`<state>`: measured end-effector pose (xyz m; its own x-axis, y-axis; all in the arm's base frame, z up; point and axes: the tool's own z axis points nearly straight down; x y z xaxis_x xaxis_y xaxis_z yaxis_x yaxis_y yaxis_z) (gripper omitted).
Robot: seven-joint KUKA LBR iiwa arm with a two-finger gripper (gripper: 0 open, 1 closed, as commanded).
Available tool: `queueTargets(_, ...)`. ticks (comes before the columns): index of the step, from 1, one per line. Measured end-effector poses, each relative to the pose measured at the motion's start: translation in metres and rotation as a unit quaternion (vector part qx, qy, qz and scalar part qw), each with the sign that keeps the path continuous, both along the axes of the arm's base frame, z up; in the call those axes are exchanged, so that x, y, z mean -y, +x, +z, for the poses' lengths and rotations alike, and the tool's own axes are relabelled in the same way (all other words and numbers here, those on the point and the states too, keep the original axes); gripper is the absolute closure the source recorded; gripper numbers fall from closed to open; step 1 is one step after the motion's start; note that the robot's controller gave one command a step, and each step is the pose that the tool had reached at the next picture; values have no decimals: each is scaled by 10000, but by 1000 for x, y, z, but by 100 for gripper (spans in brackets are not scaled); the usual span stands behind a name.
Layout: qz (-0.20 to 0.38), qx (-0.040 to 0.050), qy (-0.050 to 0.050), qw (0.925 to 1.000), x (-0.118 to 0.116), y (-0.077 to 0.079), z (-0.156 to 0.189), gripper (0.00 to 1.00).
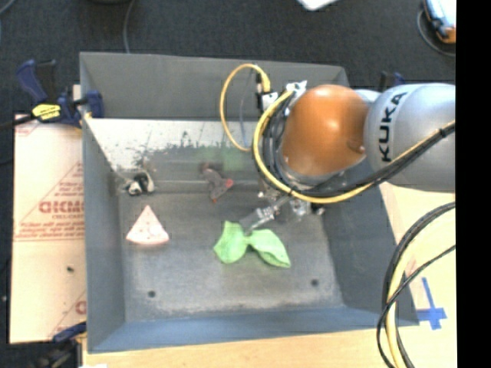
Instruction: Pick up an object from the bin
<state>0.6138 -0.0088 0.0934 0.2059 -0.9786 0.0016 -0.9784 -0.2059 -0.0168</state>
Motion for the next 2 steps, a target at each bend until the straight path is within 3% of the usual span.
queueTargets(1, -20, 9, 8, 10000, -1, 1, 2, 100)
queueTargets(2, 647, 80, 12, 9979, -18, 31, -20, 100)
